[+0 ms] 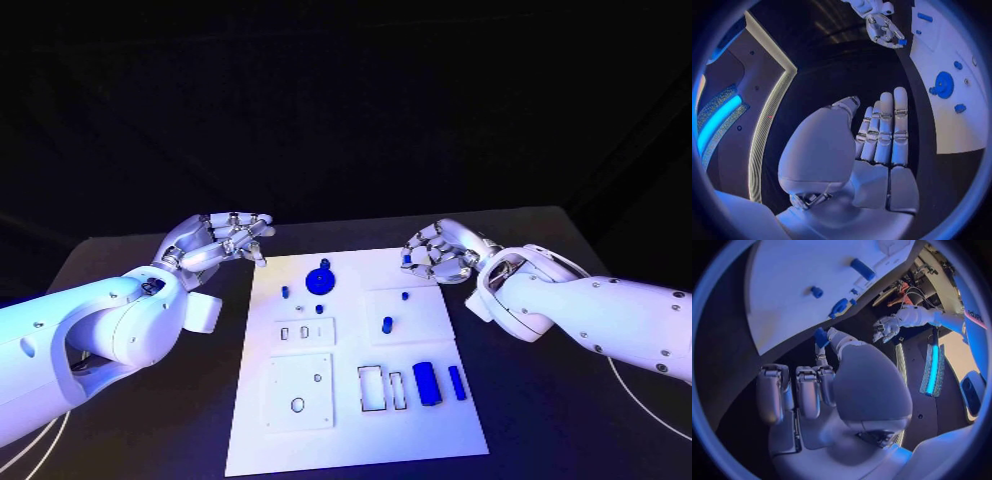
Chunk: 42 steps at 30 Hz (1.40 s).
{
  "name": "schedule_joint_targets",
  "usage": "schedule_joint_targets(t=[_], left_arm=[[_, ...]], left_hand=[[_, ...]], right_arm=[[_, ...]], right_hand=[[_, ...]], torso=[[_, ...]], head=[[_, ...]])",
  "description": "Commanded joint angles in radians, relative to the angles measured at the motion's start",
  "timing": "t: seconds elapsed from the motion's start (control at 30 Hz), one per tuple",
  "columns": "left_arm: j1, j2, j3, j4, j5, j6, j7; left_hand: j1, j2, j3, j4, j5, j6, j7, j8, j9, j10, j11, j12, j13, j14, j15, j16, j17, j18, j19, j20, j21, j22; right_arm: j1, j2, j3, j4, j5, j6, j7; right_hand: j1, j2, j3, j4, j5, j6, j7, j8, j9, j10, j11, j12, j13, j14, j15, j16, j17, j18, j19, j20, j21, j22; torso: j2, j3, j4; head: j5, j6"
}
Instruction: Assemble the parts on the task board
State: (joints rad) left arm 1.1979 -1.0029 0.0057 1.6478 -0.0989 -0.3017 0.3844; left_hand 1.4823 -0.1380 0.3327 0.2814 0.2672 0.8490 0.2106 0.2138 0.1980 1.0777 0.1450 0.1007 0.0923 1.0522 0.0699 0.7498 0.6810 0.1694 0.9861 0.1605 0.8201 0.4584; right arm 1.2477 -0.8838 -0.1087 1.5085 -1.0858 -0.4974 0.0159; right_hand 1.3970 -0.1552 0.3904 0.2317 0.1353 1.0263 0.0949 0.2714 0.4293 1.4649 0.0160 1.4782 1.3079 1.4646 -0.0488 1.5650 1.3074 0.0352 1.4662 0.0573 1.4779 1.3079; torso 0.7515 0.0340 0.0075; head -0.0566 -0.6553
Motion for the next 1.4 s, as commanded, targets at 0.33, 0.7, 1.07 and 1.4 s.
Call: schedule_joint_targets(t=[0.33, 0.7, 1.07, 1.4], left_arm=[[0.001, 0.019, 0.0, -0.01, 0.003, 0.017, 0.004], [0.0, 0.039, 0.0, -0.017, 0.012, 0.019, 0.008], [0.001, 0.046, 0.0, -0.018, 0.013, 0.022, 0.007], [0.001, 0.046, 0.0, -0.018, 0.013, 0.027, 0.007]], left_hand=[[-0.004, -0.006, 0.01, 0.003, -0.003, -0.001, 0.003, -0.002, 0.002, -0.001, 0.001, -0.002, 0.001, -0.008, 0.001, 0.005, 0.0, 0.014, -0.007, 0.0, 0.009, 0.003], [-0.011, -0.006, 0.01, 0.006, -0.004, -0.001, 0.004, -0.002, 0.002, 0.0, 0.002, -0.002, 0.001, -0.007, 0.002, 0.006, 0.0, 0.014, -0.009, 0.001, 0.011, 0.004], [-0.011, -0.006, 0.01, 0.006, -0.004, -0.001, 0.004, -0.002, 0.002, 0.0, 0.002, -0.002, 0.001, -0.007, 0.002, 0.006, 0.0, 0.014, -0.009, 0.001, 0.011, 0.004], [-0.011, -0.006, 0.01, 0.006, -0.004, -0.001, 0.004, -0.002, 0.002, 0.0, 0.002, -0.002, 0.001, -0.007, 0.002, 0.006, 0.0, 0.014, -0.009, 0.001, 0.011, 0.004]], right_arm=[[-0.001, 0.08, -0.002, 0.149, -0.168, -0.041, -0.116], [-0.051, 0.192, -0.009, 0.15, -0.27, -0.045, -0.187], [-0.108, 0.267, -0.011, 0.099, -0.341, -0.012, -0.239], [-0.133, 0.304, -0.013, 0.061, -0.367, -0.001, -0.258]], right_hand=[[-0.013, 0.006, 0.007, 0.011, 0.016, -0.021, 0.002, 0.043, 0.032, 0.026, 0.003, -0.006, 0.167, 0.103, 0.002, -0.001, 0.251, -0.014, 0.063, 0.002, 0.009, 0.201], [-0.006, 0.002, 0.013, 0.004, 0.033, -0.023, 0.001, 0.049, 0.033, 0.027, 0.003, -0.005, 0.168, 0.103, 0.002, -0.002, 0.249, -0.015, 0.066, 0.002, 0.014, 0.206], [-0.007, 0.001, 0.014, 0.004, 0.037, -0.023, 0.002, 0.05, 0.033, 0.025, 0.003, -0.008, 0.166, 0.101, 0.002, -0.005, 0.243, -0.014, 0.063, 0.002, 0.009, 0.202], [-0.007, -0.002, 0.013, 0.003, 0.038, -0.023, 0.002, 0.052, 0.033, 0.027, 0.003, -0.005, 0.169, 0.102, 0.002, -0.004, 0.245, -0.015, 0.065, 0.002, 0.012, 0.204]], torso=[[-0.019, -0.0093, 0.0005], [-0.029, -0.0175, -0.0017], [-0.025, -0.0148, 0.0001], [-0.026, -0.0141, -0.0003]], head=[[0.023, -0.008], [0.056, -0.032], [0.068, -0.042], [0.08, -0.051]])
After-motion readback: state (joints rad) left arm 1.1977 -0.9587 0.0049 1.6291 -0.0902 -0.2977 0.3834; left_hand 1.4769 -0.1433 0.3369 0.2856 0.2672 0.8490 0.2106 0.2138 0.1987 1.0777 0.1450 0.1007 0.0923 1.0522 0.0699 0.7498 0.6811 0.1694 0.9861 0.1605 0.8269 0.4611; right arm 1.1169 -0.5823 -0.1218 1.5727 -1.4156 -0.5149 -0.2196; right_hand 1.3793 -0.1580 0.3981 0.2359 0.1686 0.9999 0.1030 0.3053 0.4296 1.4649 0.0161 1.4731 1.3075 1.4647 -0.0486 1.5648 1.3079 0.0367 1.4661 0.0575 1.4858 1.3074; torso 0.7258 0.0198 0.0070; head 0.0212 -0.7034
